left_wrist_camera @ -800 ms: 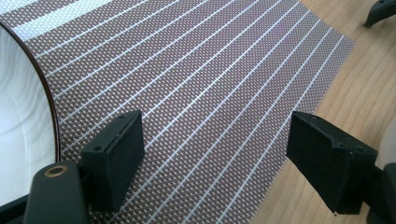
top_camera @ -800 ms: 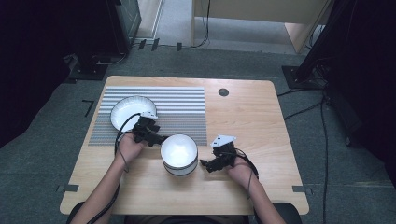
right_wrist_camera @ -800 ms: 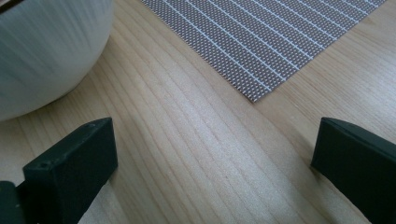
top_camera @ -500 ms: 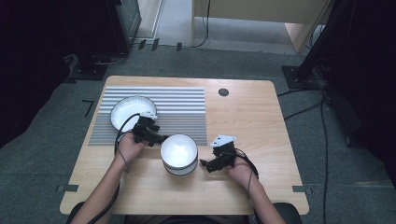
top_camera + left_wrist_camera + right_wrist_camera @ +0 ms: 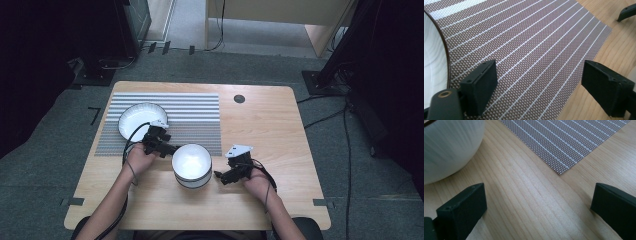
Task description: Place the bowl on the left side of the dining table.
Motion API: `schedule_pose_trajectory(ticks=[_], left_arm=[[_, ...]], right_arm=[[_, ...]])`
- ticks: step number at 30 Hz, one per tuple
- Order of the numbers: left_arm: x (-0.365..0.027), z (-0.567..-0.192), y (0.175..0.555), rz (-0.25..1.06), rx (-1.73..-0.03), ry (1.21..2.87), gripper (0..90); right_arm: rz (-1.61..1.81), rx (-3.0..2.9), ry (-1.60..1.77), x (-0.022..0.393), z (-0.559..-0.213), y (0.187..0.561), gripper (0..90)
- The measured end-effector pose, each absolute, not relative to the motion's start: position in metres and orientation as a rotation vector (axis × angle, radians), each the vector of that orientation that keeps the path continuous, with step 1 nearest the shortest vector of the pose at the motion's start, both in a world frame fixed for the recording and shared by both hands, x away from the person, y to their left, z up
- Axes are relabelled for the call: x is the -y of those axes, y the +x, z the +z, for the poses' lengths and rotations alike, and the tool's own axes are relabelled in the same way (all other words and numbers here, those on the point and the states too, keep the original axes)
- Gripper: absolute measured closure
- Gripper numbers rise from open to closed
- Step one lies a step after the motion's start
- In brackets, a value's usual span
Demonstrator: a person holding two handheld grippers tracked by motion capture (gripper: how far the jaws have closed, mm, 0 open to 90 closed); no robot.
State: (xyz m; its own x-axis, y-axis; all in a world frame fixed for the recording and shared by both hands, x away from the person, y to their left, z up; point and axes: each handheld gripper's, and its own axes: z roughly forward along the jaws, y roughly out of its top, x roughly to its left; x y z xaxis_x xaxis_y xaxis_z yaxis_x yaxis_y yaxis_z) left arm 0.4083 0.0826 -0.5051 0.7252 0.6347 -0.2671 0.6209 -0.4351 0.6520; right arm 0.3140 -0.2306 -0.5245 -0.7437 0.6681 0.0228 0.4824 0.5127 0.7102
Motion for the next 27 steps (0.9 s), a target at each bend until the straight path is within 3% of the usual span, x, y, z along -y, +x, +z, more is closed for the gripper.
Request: schedule_pose_trajectory(ticks=[22,27], left_arm=[[-0.0813,-0.5049,0.4087,0.027,-0.890,2.207,10.0],[-0.0799,-0.5082,0.4014,0.111,-0.878,2.196,10.7]], right_arm=[[1.052,-2.493,0.985,0.2310,-0.5246,0.3120,0.0],[1.051,-2.491,0.986,0.2311,-0.5246,0.3117,0.0]])
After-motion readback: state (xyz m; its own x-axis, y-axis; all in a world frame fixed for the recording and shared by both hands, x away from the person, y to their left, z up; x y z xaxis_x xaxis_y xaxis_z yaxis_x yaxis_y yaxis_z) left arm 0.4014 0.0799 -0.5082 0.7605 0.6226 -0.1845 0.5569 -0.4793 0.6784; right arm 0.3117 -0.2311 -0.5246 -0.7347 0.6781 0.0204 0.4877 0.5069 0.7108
